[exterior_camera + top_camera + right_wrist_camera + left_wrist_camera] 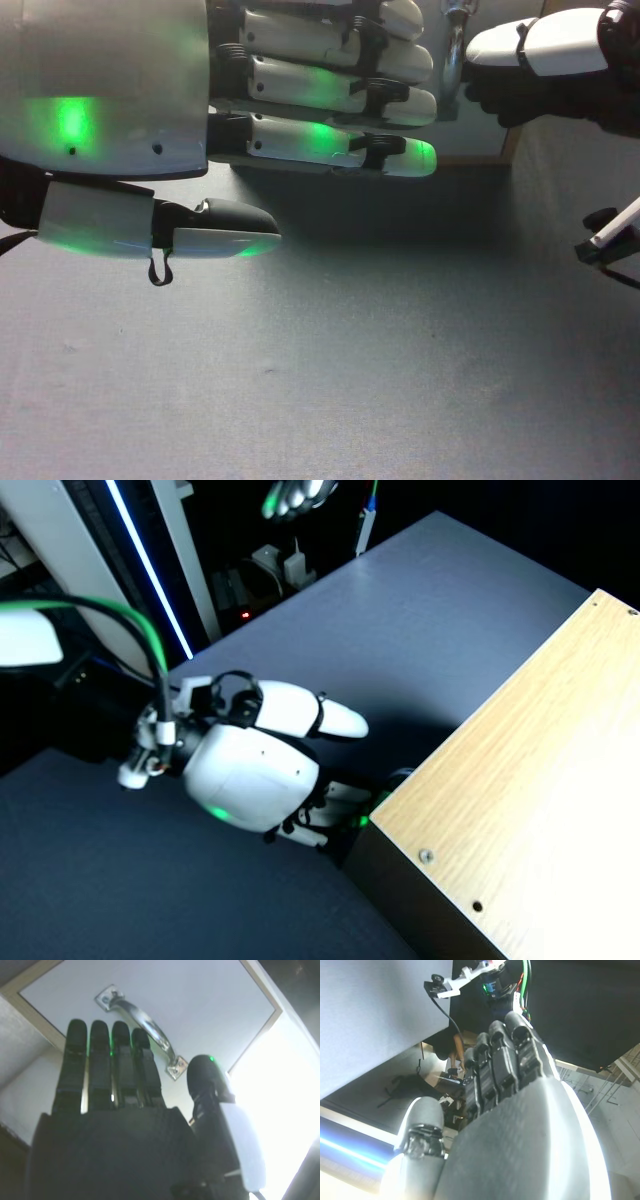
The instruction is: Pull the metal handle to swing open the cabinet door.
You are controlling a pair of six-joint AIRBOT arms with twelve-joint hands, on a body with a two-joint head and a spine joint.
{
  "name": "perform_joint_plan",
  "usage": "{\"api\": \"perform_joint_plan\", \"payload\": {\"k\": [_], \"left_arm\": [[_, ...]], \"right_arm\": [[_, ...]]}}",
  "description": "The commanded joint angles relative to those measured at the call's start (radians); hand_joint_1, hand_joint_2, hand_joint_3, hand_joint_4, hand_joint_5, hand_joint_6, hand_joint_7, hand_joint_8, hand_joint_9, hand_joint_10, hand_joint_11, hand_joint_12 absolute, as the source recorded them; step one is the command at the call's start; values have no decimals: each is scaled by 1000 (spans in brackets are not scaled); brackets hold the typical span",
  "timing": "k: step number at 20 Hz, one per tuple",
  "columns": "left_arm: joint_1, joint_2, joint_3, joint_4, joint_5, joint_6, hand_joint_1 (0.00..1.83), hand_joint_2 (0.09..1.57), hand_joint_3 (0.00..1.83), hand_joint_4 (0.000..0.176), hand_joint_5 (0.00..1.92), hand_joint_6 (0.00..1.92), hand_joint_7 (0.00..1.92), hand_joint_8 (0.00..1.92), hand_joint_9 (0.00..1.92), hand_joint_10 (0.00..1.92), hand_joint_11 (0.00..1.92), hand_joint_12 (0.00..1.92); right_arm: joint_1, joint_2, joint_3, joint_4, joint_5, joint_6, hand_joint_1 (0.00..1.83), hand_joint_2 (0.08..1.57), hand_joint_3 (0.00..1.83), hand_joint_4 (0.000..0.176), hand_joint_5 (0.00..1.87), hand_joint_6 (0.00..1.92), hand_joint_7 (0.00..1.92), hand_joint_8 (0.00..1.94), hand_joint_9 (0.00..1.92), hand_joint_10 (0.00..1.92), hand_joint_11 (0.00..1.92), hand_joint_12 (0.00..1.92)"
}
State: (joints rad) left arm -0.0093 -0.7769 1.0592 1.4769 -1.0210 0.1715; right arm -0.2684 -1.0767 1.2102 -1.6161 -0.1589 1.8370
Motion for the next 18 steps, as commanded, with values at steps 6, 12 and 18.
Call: {"api": "perform_joint_plan", "payload": {"k": [6, 12, 18], "left_arm": [[-10, 6, 0, -99, -27, 9, 0, 1571, 113, 0, 259, 0, 262, 0, 230, 0, 0, 527], [-10, 6, 0, -99, -27, 9, 0, 1571, 124, 0, 258, 0, 263, 0, 229, 0, 0, 528], [-10, 6, 0, -99, -27, 9, 0, 1571, 121, 0, 257, 1, 262, 2, 229, 2, 0, 525]], "right_arm": [[15, 24, -31, -4, 9, 12, 0, 1571, 61, 0, 337, 7, 326, 3, 288, 2, 0, 722], [-5, 83, -106, -4, 32, 12, 0, 1571, 63, 0, 312, 0, 314, 0, 279, 0, 0, 715], [-19, 165, -208, -4, 70, 12, 0, 1571, 69, 0, 323, 3, 325, 3, 291, 3, 0, 749]]}}
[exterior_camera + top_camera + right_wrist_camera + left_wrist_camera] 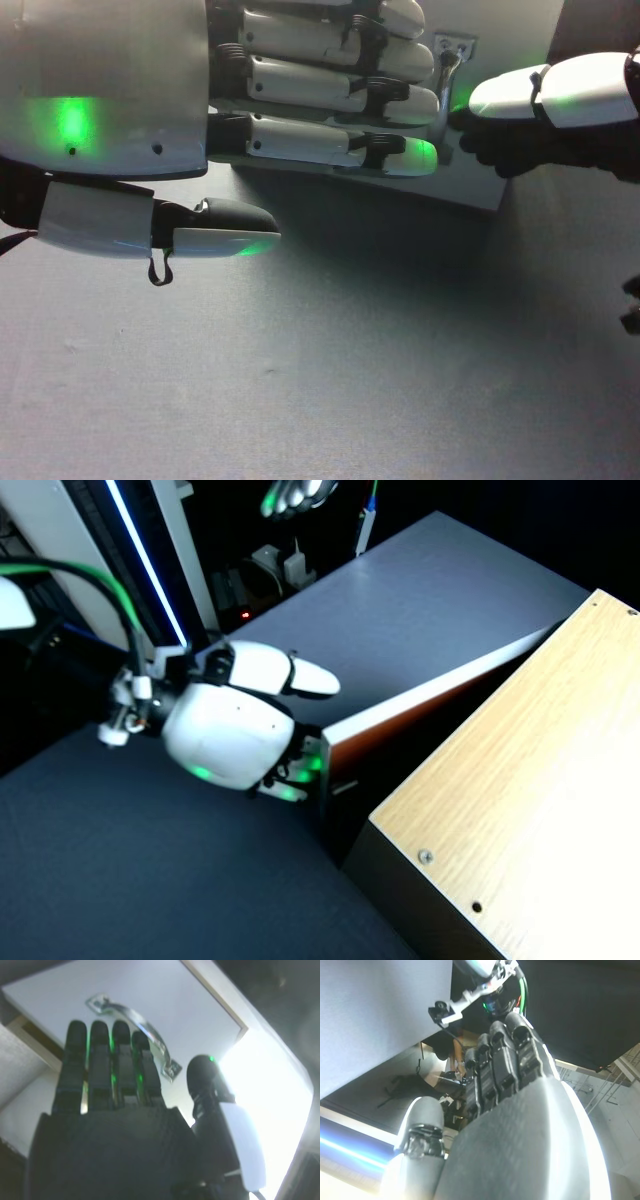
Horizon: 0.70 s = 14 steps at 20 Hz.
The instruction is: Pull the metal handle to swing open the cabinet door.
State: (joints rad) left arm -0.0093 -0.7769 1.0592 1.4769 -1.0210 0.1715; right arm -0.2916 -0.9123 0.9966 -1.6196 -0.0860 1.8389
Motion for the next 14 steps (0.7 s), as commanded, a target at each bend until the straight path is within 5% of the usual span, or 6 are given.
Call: {"api": "perform_joint_plan", "payload": {"k": [1, 14], "left_arm": [[-10, 6, 0, -99, -27, 9, 0, 1571, 120, 0, 256, 1, 262, 1, 229, 2, 0, 527], [-10, 6, 0, -99, -27, 9, 0, 1571, 120, 0, 274, 4, 282, 4, 252, 5, 0, 588]], "right_arm": [[4, 15, -10, -1, -3, 10, 0, 1571, 68, 0, 319, 1, 319, 0, 285, 0, 0, 739], [5, 178, -96, -1, 36, -9, 0, 1571, 72, 0, 324, 3, 316, 2, 285, 3, 0, 750]]}}
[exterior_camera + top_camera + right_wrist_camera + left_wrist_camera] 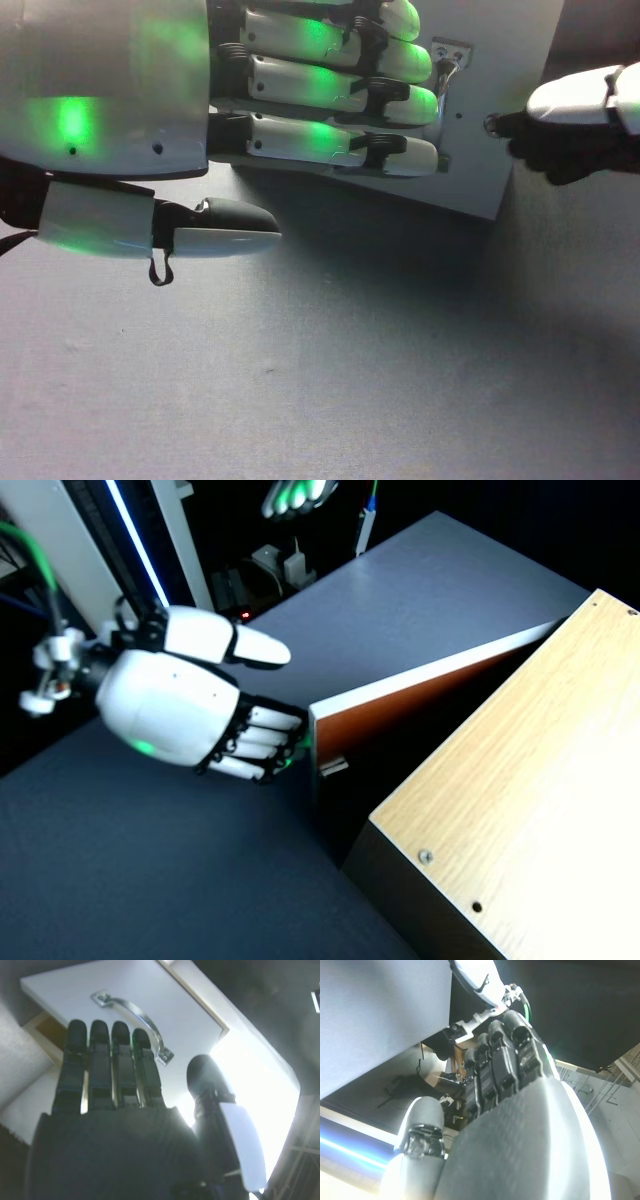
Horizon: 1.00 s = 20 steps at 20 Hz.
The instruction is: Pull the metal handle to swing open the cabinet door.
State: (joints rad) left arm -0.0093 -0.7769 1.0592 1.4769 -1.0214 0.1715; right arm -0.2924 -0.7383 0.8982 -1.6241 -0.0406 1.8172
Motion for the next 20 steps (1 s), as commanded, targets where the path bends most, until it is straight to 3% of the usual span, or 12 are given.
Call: {"api": "perform_joint_plan", "payload": {"k": [1, 10, 20], "left_arm": [[-10, 6, 0, -99, -27, 9, 0, 1571, 119, 0, 277, 5, 282, 3, 251, 4, 0, 590], [-10, 6, 0, -99, -27, 9, 0, 1571, 120, 0, 273, 1, 281, 0, 253, 1, 0, 636], [-10, 6, 0, -99, -27, 9, 0, 1571, 123, 0, 278, 4, 279, 3, 251, 5, 0, 624]], "right_arm": [[6, 18, 4, 4, -1, -10, 0, 1571, 72, 0, 310, 1, 304, 0, 274, 1, 0, 731], [21, 119, 75, 4, 227, -71, 0, 1571, 69, 0, 310, 0, 308, 0, 274, 0, 0, 717], [84, 46, 218, 4, 228, -171, 0, 1571, 70, 0, 325, 6, 321, 3, 290, 3, 0, 750]]}}
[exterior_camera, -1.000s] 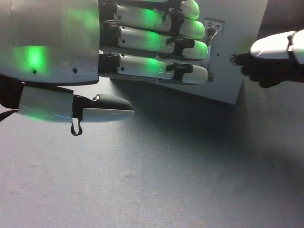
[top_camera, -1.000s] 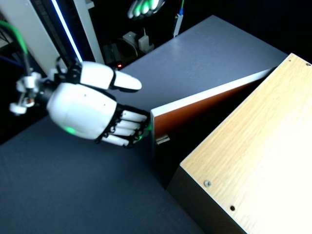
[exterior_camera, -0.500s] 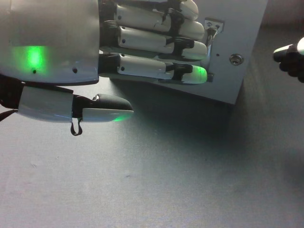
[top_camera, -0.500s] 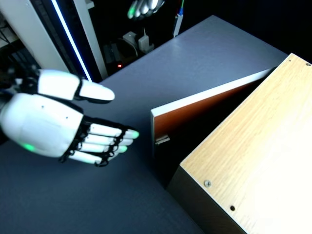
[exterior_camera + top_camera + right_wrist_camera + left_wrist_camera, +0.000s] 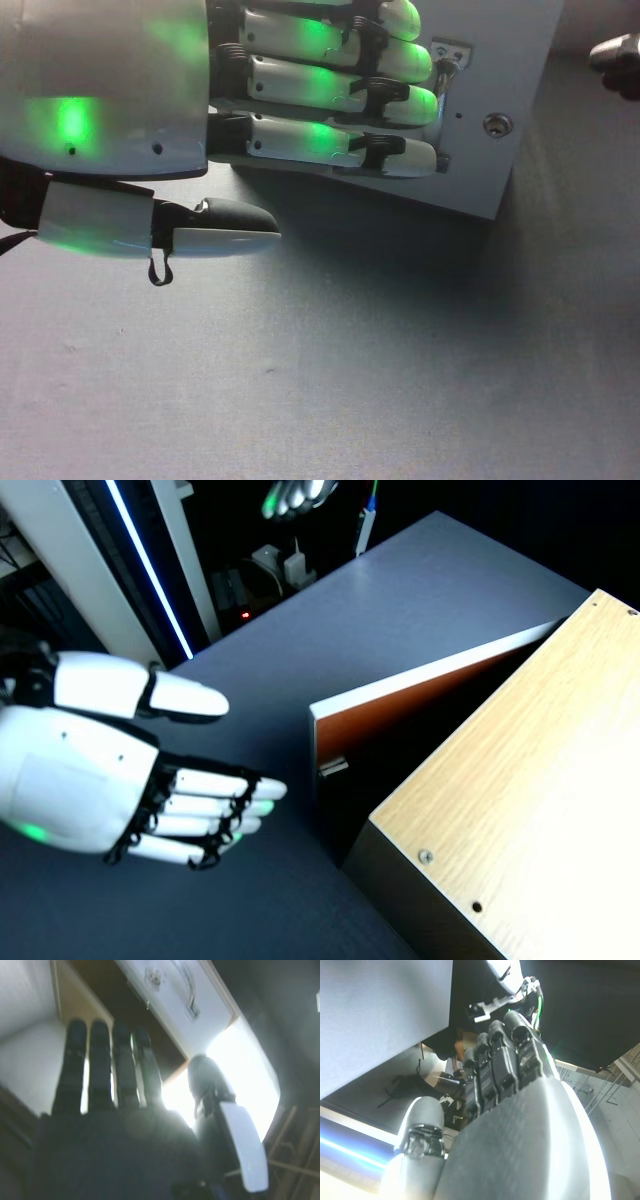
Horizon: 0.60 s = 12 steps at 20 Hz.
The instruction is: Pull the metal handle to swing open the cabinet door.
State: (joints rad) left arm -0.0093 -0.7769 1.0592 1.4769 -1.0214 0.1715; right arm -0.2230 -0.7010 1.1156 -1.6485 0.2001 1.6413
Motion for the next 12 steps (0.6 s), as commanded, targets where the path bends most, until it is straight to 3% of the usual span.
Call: {"api": "perform_joint_plan", "payload": {"k": [1, 12], "left_arm": [[-10, 6, 0, -99, -27, 9, 0, 1571, 125, 0, 267, 1, 268, 1, 242, 1, 0, 621], [-10, 6, 0, -99, -27, 9, 0, 1571, 126, 0, 256, 0, 264, 1, 237, 1, 0, 599]], "right_arm": [[20, 1, 10, 28, -14, 5, 0, 1571, 74, 0, 320, 2, 309, 1, 278, 1, 0, 731], [39, -54, 64, 40, 25, 6, 0, 1571, 74, 0, 320, 3, 309, 1, 275, 1, 0, 723]]}}
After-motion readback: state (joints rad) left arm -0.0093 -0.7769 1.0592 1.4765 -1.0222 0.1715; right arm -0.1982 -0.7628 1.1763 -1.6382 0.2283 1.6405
